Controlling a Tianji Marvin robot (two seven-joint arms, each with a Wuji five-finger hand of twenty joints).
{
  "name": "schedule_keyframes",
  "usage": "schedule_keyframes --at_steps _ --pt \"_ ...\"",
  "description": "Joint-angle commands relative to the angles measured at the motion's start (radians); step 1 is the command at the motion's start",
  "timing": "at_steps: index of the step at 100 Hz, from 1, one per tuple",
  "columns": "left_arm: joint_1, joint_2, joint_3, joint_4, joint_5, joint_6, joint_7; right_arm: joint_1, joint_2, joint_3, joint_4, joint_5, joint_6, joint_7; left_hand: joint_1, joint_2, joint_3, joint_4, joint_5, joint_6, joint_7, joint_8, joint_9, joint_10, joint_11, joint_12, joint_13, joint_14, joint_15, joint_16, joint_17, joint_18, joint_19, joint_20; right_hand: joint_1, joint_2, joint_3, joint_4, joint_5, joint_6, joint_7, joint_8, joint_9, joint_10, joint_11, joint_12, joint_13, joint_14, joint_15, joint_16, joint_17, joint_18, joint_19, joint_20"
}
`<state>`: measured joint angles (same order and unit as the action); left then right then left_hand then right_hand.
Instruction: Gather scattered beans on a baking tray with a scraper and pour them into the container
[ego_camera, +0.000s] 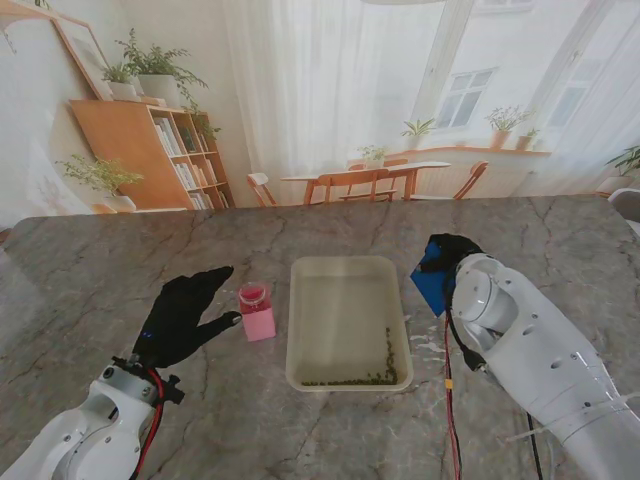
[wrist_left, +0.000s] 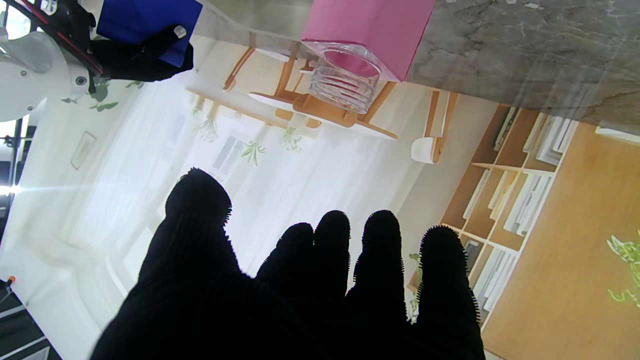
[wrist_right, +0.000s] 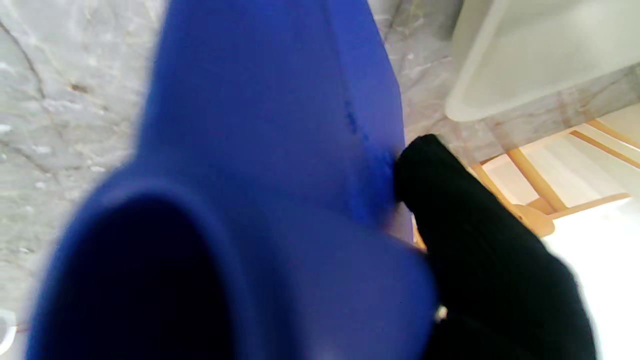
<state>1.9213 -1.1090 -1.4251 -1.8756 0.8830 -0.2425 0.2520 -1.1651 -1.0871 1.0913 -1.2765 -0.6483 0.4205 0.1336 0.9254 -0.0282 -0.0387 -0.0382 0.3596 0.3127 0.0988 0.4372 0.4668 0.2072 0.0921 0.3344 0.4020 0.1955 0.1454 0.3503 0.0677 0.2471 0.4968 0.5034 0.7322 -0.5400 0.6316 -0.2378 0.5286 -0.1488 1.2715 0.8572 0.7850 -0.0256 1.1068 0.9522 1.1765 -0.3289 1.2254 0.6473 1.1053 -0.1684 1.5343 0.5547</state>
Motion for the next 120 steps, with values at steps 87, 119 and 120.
schedule_keyframes --at_steps 87,119,120 --pt "0.0 0.001 0.005 0.003 0.001 0.01 -0.01 0.002 -0.011 -0.007 0.167 0.07 0.074 0.023 0.018 0.034 0.0 0.006 0.016 -0.013 0.002 0.004 0.01 -0.034 -0.004 0.016 0.02 -0.005 0.012 0.005 -0.002 0.013 -0.014 0.015 0.059 0.072 -0.015 0.006 -0.053 0.012 -0.073 -0.103 -0.08 0.073 -0.13 -0.114 -0.134 0.194 -0.226 -0.102 -0.129 0.237 -0.238 -0.12" --pt "-0.001 0.002 0.007 0.003 0.003 0.014 -0.012 0.001 0.008 -0.008 0.188 0.034 0.052 0.071 0.018 0.033 0.0 0.006 0.015 -0.012 0.001 0.004 0.009 -0.033 -0.005 0.016 0.02 -0.003 0.011 0.005 -0.003 0.014 -0.016 0.014 -0.113 0.131 0.04 0.129 -0.06 0.282 -0.801 -0.165 -0.218 0.267 -0.549 -0.36 -0.381 0.441 -0.532 -0.17 -0.468 0.388 -0.329 -0.189" --pt "-0.001 0.002 0.007 0.003 0.003 0.014 -0.012 0.001 0.009 -0.008 0.187 0.033 0.052 0.073 0.018 0.034 0.0 0.006 0.015 -0.013 0.002 0.004 0.01 -0.033 -0.005 0.016 0.019 -0.004 0.011 0.005 -0.003 0.014 -0.016 0.014 -0.117 0.133 0.034 0.131 -0.062 0.286 -0.822 -0.167 -0.22 0.271 -0.566 -0.367 -0.389 0.45 -0.545 -0.173 -0.481 0.391 -0.33 -0.191"
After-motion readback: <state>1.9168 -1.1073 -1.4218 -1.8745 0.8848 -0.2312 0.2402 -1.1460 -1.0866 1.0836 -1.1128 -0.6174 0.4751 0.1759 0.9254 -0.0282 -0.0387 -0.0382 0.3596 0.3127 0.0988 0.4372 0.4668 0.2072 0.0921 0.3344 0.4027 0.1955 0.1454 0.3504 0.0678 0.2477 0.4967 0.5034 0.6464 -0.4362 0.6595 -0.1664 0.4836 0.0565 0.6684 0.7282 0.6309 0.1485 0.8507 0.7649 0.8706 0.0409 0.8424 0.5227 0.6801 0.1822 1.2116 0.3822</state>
